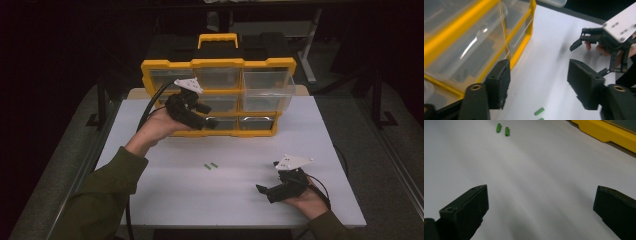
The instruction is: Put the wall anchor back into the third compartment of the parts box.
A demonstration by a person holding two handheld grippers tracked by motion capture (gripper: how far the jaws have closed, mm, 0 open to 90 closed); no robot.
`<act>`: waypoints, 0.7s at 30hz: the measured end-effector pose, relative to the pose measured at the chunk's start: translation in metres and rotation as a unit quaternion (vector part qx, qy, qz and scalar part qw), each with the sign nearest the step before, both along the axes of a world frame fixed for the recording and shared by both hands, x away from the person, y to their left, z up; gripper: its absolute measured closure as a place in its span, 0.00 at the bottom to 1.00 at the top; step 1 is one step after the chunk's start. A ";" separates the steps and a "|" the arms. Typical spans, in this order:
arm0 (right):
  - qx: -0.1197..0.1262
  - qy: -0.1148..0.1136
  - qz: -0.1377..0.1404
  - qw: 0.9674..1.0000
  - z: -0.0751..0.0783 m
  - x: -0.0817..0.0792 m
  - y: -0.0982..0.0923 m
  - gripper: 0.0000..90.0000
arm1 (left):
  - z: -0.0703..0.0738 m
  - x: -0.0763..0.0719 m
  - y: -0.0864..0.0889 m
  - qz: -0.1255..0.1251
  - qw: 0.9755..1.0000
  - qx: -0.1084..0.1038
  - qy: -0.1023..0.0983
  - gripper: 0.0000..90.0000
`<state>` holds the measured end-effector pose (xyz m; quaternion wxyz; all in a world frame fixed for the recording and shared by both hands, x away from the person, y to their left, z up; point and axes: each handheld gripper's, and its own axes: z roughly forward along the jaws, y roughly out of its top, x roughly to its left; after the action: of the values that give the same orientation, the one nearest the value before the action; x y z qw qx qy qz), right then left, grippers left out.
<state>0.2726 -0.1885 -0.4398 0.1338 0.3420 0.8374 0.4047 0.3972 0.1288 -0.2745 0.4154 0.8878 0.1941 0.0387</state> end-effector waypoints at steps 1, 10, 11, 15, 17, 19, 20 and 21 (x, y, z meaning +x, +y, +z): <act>0.000 0.000 0.000 1.000 0.000 0.000 0.000 0.00 | -0.004 -0.001 0.001 0.001 1.000 0.000 0.002 0.36; 0.010 0.000 0.004 1.000 -0.001 -0.001 0.001 0.00 | -0.041 -0.006 0.010 0.027 1.000 0.008 0.010 0.20; 0.013 0.000 0.004 1.000 -0.001 -0.002 0.001 0.00 | -0.045 -0.005 0.012 0.029 0.999 0.012 0.009 0.18; 0.018 -0.003 0.005 1.000 -0.001 -0.003 0.002 0.00 | -0.062 -0.006 0.014 0.035 0.999 0.005 0.016 0.14; 0.022 -0.008 0.007 1.000 -0.001 -0.003 0.002 0.00 | -0.068 -0.008 0.014 0.039 0.999 0.009 0.014 0.11; 0.024 -0.011 0.005 1.000 -0.001 -0.003 0.002 0.00 | -0.074 -0.010 0.013 0.041 0.999 0.011 0.013 0.08; 0.025 -0.011 0.005 1.000 -0.001 -0.003 0.002 0.00 | -0.078 -0.010 0.013 0.039 0.999 0.016 0.011 0.06; 0.024 -0.012 0.005 1.000 -0.001 -0.003 0.003 0.00 | -0.081 -0.011 0.012 0.042 0.999 0.017 0.008 0.05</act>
<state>0.2692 -0.1860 -0.4411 0.1333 0.3364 0.8273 0.4296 0.3862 0.1409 -0.3555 0.3969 0.8861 0.2335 0.0522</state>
